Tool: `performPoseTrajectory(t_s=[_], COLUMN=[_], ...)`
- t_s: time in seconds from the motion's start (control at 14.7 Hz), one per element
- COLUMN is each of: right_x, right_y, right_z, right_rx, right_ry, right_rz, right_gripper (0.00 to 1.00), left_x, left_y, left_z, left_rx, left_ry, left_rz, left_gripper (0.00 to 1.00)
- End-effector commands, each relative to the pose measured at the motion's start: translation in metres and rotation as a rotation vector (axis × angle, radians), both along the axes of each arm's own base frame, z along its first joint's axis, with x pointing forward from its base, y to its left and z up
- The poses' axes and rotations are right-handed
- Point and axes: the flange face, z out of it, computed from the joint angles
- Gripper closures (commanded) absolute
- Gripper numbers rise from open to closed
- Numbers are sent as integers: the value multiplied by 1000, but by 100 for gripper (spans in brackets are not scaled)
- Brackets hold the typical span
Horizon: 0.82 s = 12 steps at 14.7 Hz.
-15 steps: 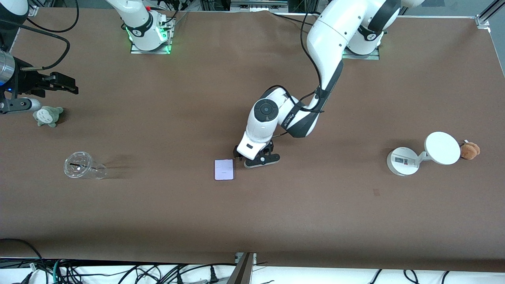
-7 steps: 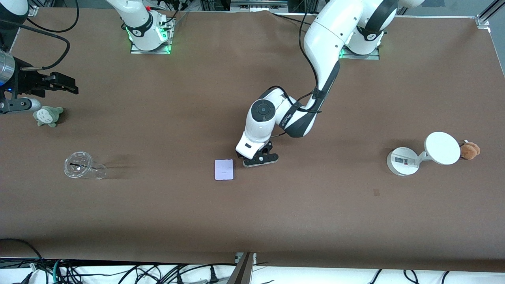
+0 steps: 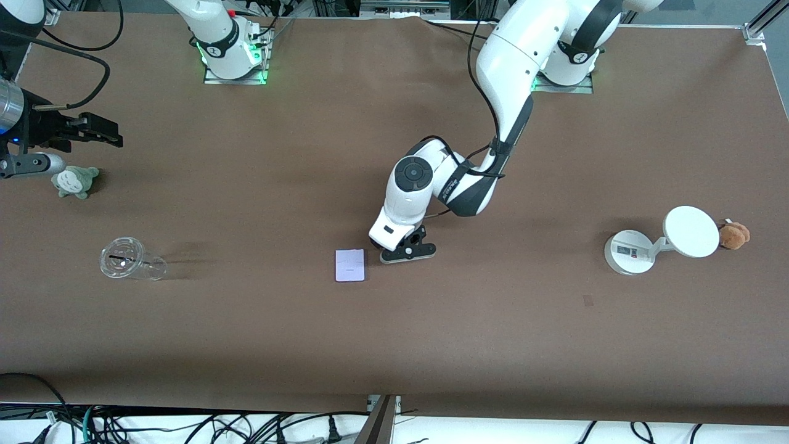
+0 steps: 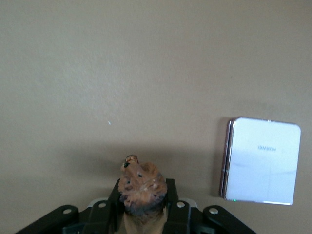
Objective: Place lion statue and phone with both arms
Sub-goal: 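Close the left gripper on the lion statue and lift it, then carry the lion statue to the white round lamp and lower it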
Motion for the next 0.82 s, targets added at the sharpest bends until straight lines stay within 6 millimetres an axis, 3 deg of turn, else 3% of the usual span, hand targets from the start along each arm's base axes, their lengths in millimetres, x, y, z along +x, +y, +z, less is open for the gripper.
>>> performPoseTrajectory(t_s=[0.0, 0.2, 0.41, 0.75], right_x=[-2, -2, -2, -2], right_y=[1, 2, 2, 3], right_z=[3, 4, 4, 4], right_rx=[-1, -1, -1, 1], right_ry=[1, 1, -1, -1], right_rz=[-5, -5, -5, -3], right_gripper=[0, 0, 0, 0], left_x=[24, 38, 52, 53], left_y=[27, 56, 109, 201], left_z=[16, 42, 57, 83], left_rx=[18, 34, 57, 88], left_ry=[-24, -20, -6, 17], left_rz=[-25, -46, -75, -143], left_gripper=[100, 100, 100, 100])
